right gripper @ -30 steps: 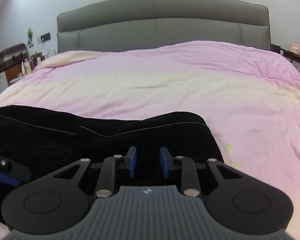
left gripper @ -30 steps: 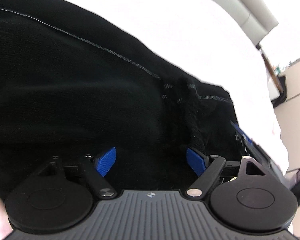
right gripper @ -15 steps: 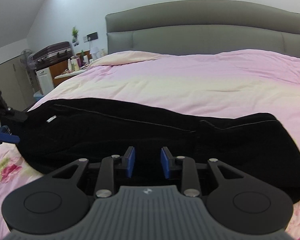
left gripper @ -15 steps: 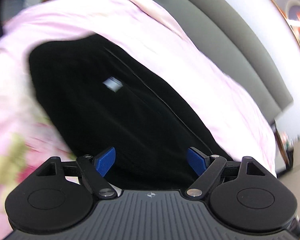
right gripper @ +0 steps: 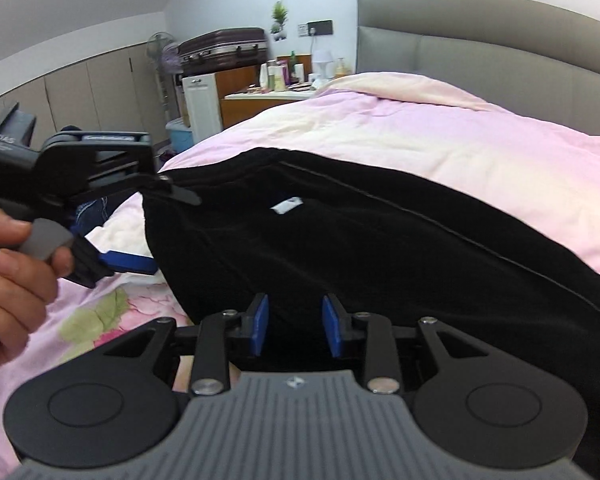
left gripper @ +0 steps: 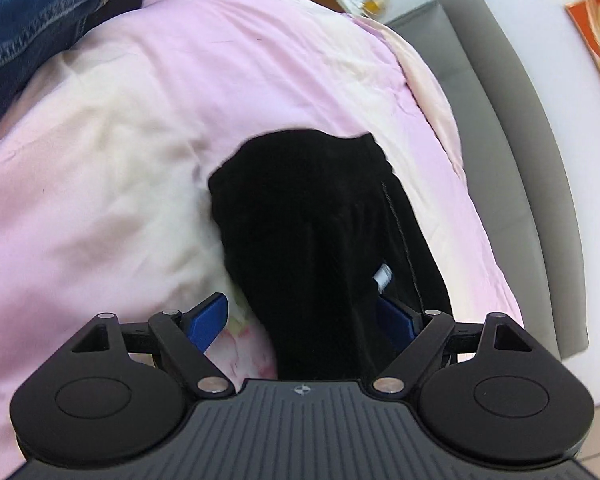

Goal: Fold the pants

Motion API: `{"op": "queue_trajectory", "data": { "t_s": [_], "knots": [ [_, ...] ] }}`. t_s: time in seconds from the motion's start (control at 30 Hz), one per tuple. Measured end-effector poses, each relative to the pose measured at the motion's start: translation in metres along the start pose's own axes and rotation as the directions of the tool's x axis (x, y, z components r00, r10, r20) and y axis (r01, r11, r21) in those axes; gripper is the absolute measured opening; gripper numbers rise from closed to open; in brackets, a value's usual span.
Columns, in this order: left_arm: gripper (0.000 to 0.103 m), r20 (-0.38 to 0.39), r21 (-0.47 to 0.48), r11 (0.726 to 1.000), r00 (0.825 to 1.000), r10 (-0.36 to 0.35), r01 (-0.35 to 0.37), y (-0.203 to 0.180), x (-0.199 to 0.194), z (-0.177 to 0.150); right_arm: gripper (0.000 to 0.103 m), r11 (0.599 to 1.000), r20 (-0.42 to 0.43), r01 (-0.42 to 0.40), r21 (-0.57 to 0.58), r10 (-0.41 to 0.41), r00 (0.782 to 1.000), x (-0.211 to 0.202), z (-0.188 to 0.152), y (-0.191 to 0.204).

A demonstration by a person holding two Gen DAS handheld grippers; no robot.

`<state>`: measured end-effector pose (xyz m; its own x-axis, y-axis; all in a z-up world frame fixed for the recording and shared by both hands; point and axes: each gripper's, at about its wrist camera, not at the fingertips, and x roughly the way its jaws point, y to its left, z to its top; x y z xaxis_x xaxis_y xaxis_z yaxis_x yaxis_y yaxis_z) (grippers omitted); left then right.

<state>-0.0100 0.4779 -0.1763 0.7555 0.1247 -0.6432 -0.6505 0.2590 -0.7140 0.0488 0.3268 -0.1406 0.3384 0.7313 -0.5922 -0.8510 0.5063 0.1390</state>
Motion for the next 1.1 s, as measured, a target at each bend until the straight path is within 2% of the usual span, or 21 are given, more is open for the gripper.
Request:
{"op": "queue_trajectory", "data": {
  "t_s": [0.1,0.2,0.3,0.33,0.37,0.4,0.5,0.6,0.73,0.8,0.97,1.1],
  "knots": [
    [0.097,-0.015,-0.027,0.999,1.000,-0.021,0.021,0.008,0.017,0.011,0.026,1.000,-0.050,-0.004,-0.024,0.003,0.999,0.027,-0.005,0.010],
    [0.098,-0.019,-0.016,0.998,0.998,-0.054,0.054,0.010,0.032,0.020,0.028,0.998,-0.160,0.019,-0.055,-0.028,0.987,0.059,-0.023,0.019],
    [0.098,0.003,-0.009,0.998,0.998,-0.068,0.068,0.012,0.040,0.021,0.028,0.998,-0.137,0.025,-0.054,-0.033,0.990,0.054,-0.023,0.019],
    [0.087,0.021,0.001,0.997,0.997,-0.075,0.075,0.014,0.038,0.018,0.028,1.000,-0.116,0.014,-0.023,-0.016,0.993,0.048,-0.021,0.016],
    [0.068,0.035,0.008,0.998,0.997,-0.062,0.062,0.015,0.033,0.015,0.028,1.000,-0.094,0.002,0.012,-0.001,0.996,0.041,-0.022,0.012],
    [0.064,0.040,0.004,0.999,0.998,-0.050,0.050,0.017,0.032,0.014,0.028,0.999,-0.073,-0.006,0.047,0.010,0.997,0.035,-0.023,0.008],
    [0.057,0.051,-0.056,0.994,0.995,-0.090,0.093,0.025,0.028,0.014,0.027,0.993,-0.029,-0.015,0.118,0.018,0.999,0.017,-0.029,0.002],
    [0.053,0.080,-0.040,0.994,0.992,-0.098,0.102,0.019,0.021,0.010,0.028,0.990,-0.009,-0.008,0.144,0.009,1.000,-0.001,-0.034,0.000],
    [0.048,0.145,0.120,0.980,0.974,-0.175,0.158,-0.010,0.002,0.001,0.028,0.985,0.016,0.009,0.173,-0.012,1.000,-0.023,-0.038,-0.005],
    [0.047,0.159,0.217,0.965,0.969,-0.187,0.151,-0.031,-0.005,-0.003,0.028,0.982,0.028,0.019,0.188,-0.024,0.999,-0.035,-0.039,-0.011],
    [0.047,0.186,0.416,0.902,0.960,-0.208,0.114,-0.074,-0.018,-0.023,0.028,0.969,0.053,0.058,0.238,-0.073,0.996,-0.067,-0.047,-0.035],
    [0.047,0.199,0.529,0.846,0.958,-0.205,0.071,-0.098,-0.022,-0.044,0.028,0.956,0.058,0.088,0.281,-0.108,0.992,-0.092,-0.058,-0.056]
  ]
}}
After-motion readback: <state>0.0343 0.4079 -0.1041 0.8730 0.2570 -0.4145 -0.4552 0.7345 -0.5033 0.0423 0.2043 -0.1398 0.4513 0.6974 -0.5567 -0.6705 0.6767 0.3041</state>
